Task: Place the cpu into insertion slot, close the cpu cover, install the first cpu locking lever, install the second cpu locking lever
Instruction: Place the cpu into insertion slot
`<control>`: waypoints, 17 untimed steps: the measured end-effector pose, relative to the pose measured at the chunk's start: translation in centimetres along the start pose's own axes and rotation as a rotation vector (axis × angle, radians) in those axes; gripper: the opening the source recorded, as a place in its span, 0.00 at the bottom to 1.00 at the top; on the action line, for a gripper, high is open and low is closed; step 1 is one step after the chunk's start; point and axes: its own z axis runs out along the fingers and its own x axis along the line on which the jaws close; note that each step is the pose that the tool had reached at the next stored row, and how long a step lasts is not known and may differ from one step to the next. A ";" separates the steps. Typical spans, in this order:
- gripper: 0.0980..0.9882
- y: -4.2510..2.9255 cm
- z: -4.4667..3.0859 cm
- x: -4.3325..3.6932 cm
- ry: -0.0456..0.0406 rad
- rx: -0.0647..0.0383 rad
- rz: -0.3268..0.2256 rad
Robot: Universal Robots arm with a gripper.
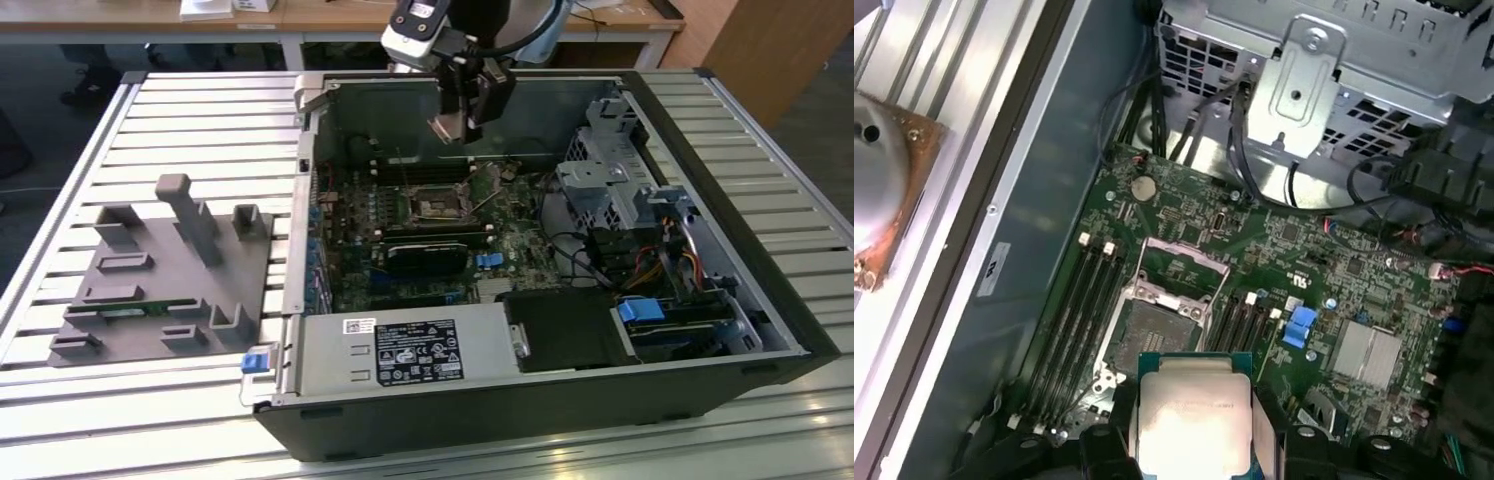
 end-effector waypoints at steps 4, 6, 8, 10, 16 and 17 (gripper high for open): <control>0.49 -0.08 0.13 0.03 -0.0028 0.000 0.035; 0.49 -0.12 0.21 0.05 -0.0042 -0.001 0.053; 0.49 -0.15 0.29 0.06 -0.0055 -0.001 0.069; 0.49 -0.19 0.36 0.07 -0.0066 -0.001 0.083; 0.49 -0.30 0.56 0.10 -0.0108 -0.002 0.135; 0.49 -0.31 0.59 0.10 -0.0115 -0.002 0.143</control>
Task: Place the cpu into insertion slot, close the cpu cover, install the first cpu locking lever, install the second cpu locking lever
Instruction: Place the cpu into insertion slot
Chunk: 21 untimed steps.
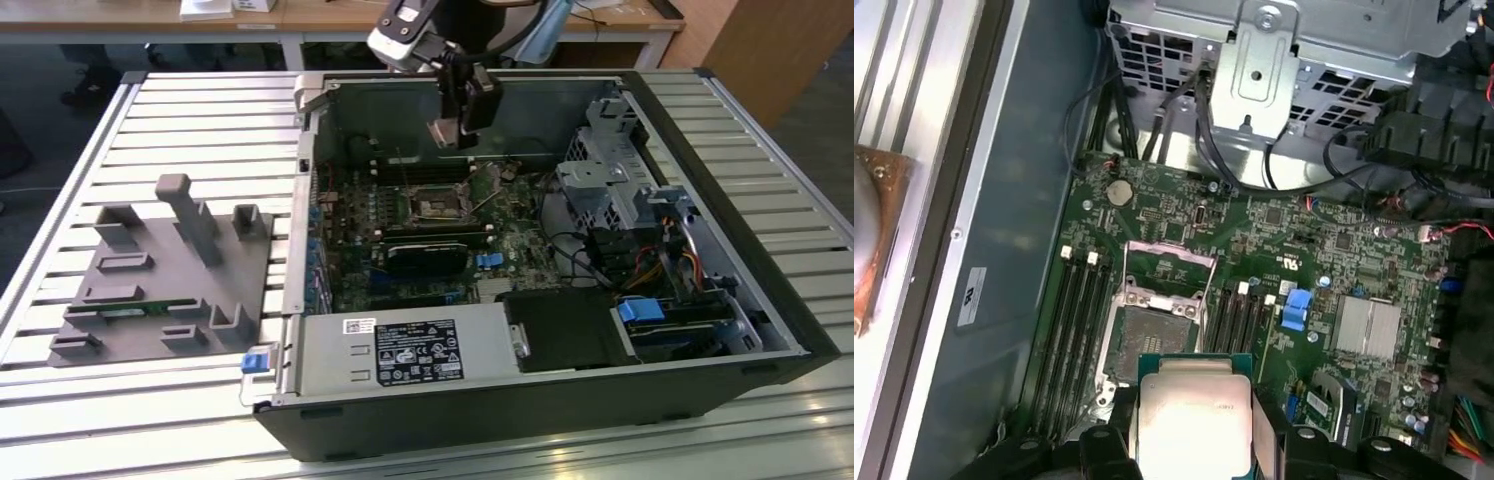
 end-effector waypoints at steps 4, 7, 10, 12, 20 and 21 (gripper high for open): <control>0.49 -0.09 0.12 0.01 -0.0025 0.000 0.032; 0.49 -0.21 0.21 0.04 -0.0042 -0.001 0.052; 0.49 -0.29 0.39 0.08 -0.0060 -0.001 0.075; 0.49 -0.32 0.64 0.11 -0.0079 -0.001 0.091; 0.49 -0.36 1.47 0.21 -0.0148 0.000 0.107; 0.49 -0.37 1.56 0.21 -0.0149 0.000 0.107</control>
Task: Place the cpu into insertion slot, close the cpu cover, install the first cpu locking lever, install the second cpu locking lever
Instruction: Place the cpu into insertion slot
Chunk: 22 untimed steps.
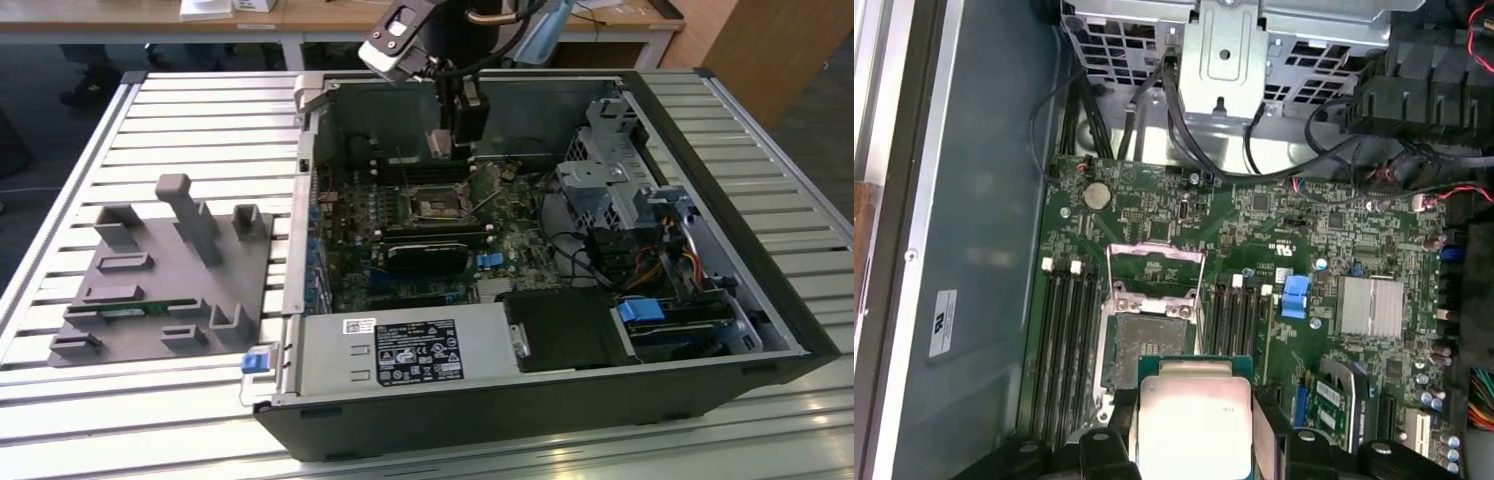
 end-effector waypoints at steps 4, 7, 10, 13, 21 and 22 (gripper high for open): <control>0.49 -0.02 0.34 0.05 0.0004 0.000 -0.009; 0.49 -0.04 0.68 0.16 0.0020 0.000 -0.026; 0.49 -0.07 1.20 0.37 0.0020 0.000 -0.026; 0.49 -0.09 1.74 0.66 0.0020 0.000 -0.026; 0.49 -0.15 2.72 0.81 0.0018 0.000 -0.026; 0.49 -0.16 2.81 0.81 0.0018 0.000 -0.026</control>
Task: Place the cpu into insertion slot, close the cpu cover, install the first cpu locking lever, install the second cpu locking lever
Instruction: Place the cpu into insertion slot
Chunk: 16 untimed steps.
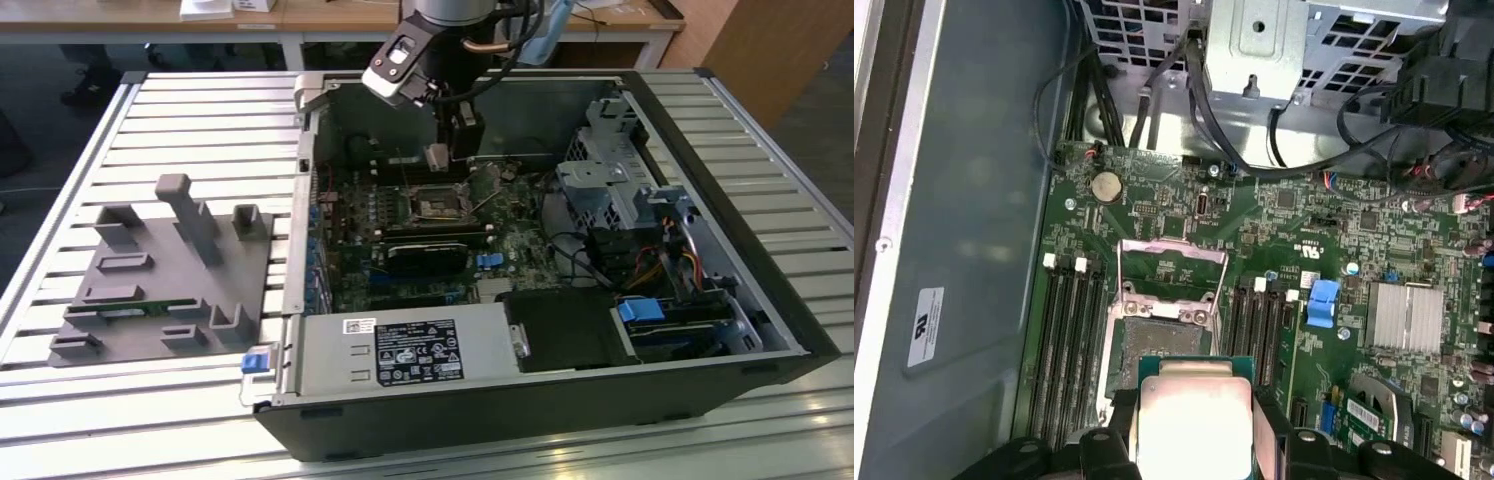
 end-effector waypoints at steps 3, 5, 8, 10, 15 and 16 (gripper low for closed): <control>0.49 -0.02 0.25 0.00 0.0000 0.000 0.000; 0.49 -0.03 0.40 0.00 0.0000 0.000 0.000; 0.49 -0.05 0.62 0.00 0.0001 0.000 0.000; 0.49 -0.06 0.77 0.00 0.0000 0.000 0.000; 0.49 -0.09 1.13 0.03 0.0000 0.000 0.000; 0.49 -0.09 1.20 0.03 0.0001 0.000 0.000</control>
